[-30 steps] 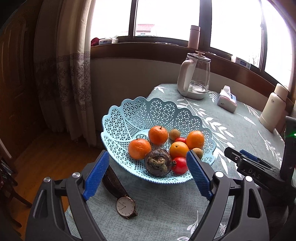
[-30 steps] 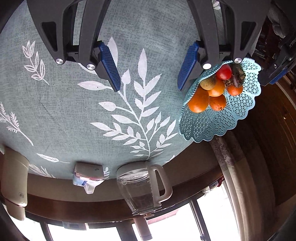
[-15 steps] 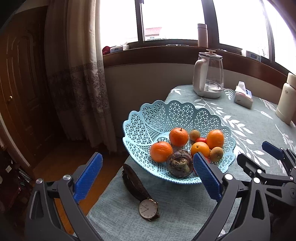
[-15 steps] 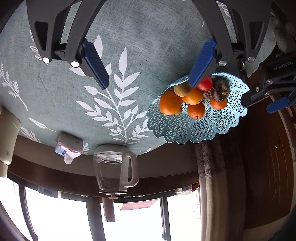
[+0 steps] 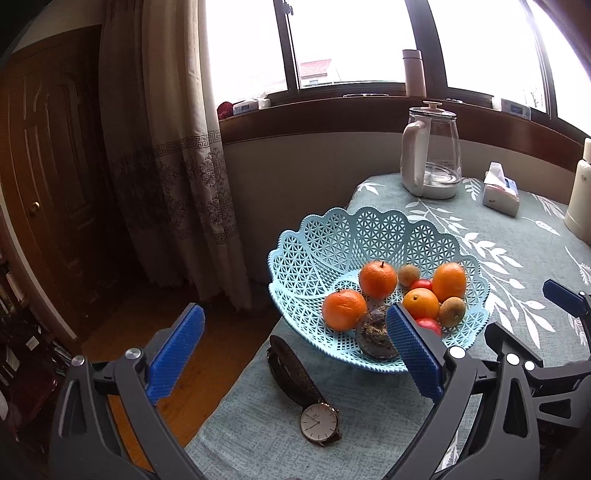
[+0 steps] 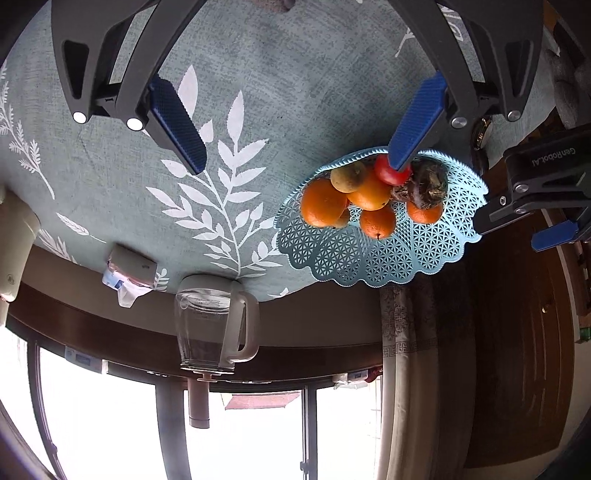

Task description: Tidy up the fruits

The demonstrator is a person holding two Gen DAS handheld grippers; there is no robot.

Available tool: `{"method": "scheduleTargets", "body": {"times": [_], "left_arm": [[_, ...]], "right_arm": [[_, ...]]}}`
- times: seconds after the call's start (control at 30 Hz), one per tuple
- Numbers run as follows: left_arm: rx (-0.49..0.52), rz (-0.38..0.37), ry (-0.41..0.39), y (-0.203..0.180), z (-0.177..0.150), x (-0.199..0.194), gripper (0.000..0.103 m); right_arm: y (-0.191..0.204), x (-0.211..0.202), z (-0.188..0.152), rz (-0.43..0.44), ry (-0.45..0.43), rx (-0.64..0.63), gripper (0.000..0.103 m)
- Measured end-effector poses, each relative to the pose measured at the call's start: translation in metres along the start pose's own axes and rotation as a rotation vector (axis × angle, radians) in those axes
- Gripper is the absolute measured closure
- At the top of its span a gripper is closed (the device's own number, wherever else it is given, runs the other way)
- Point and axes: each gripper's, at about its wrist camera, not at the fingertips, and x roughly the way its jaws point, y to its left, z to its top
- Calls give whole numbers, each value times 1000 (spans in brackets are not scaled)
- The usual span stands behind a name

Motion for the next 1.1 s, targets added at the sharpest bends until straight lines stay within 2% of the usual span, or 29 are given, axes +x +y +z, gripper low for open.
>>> {"method": "scheduleTargets", "body": {"times": [0.17, 0.37, 0.67, 1.1], "left_arm": [[7, 10, -5, 0, 0, 0, 3], [25, 28, -15, -2, 0, 0, 3], [37, 29, -11, -4, 0, 1, 3], [46, 28, -11, -4, -1, 2, 3]], "right_arm": [[6, 0, 0, -19, 6, -31, 5], [6, 0, 1, 4, 20, -32, 5], [11, -1, 0, -22, 20, -59, 5], [11, 0, -1, -13, 26, -60, 5]]}}
